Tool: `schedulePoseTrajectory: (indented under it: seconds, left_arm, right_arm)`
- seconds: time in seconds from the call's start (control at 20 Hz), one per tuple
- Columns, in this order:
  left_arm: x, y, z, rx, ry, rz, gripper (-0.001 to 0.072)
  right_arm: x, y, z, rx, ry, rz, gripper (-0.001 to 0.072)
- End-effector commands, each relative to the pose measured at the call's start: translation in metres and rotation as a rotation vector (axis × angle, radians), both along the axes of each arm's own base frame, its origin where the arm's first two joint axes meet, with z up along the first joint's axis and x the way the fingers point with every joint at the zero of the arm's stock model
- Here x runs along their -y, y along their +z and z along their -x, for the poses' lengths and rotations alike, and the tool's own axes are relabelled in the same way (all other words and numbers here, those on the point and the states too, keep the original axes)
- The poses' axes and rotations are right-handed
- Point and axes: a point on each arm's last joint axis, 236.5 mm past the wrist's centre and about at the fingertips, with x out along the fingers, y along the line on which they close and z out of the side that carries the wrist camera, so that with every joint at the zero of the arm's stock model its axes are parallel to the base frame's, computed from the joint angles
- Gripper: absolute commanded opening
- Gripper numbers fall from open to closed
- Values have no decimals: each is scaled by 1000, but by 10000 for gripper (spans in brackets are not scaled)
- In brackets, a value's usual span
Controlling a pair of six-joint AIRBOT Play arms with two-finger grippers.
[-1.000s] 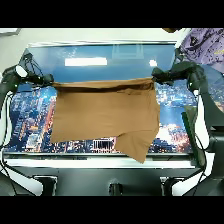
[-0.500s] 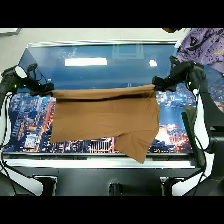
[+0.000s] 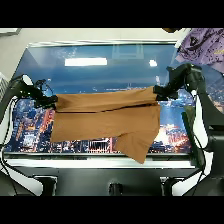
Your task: Fold the clothes and pants, and hang the long-sleeved shirts on hangers.
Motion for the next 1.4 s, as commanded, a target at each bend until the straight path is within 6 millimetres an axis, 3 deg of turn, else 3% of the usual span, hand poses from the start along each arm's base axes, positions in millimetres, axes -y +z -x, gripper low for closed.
schedulePoseTrajectory:
  seconds: [0.0, 0.05, 0.15, 0.2, 0.35, 0.45, 0.55, 0.65, 0.75, 0.95, 1.1, 1.35]
  left_arm:
    - [2, -10, -1, 1, 8, 8, 21]
    - [1, -9, -5, 16, 19, 5, 98]
    - [-1, -4, -11, 33, 53, 1, 472]
    - [-5, 4, -14, 52, 55, -5, 593]
    - [-35, 47, -18, 141, 79, -57, 604]
    - [-65, 76, 1, 148, 96, -92, 604]
    - [-88, 94, 26, 174, 195, -61, 604]
    - [-99, 95, 61, 175, 294, -18, 604]
    - [-95, 87, 93, 168, 374, 36, 603]
    - [-72, 68, 130, 150, 432, 93, 603]
    - [-61, 59, 139, 119, 430, 115, 603]
    - [-57, 59, 136, 124, 423, 119, 603]
  right_arm:
    - [-3, -25, 10, -75, 9, -6, 27]
    - [-7, -30, 10, -80, 9, -16, 62]
    - [-15, -31, 8, -77, 21, -54, 333]
    - [-15, -26, 11, -72, 62, -57, 407]
    - [1, 20, 15, -1, 79, -115, 412]
    - [28, 51, 24, 77, 24, -176, 412]
    - [53, 60, 59, 99, -66, -259, 412]
    - [58, 45, 116, 70, -162, -318, 413]
    - [45, 22, 165, 39, -215, -333, 413]
    - [-2, -18, 226, -2, -308, -432, 413]
    - [-31, -39, 253, -61, -338, -528, 413]
    - [-41, -52, 256, -47, -399, -568, 413]
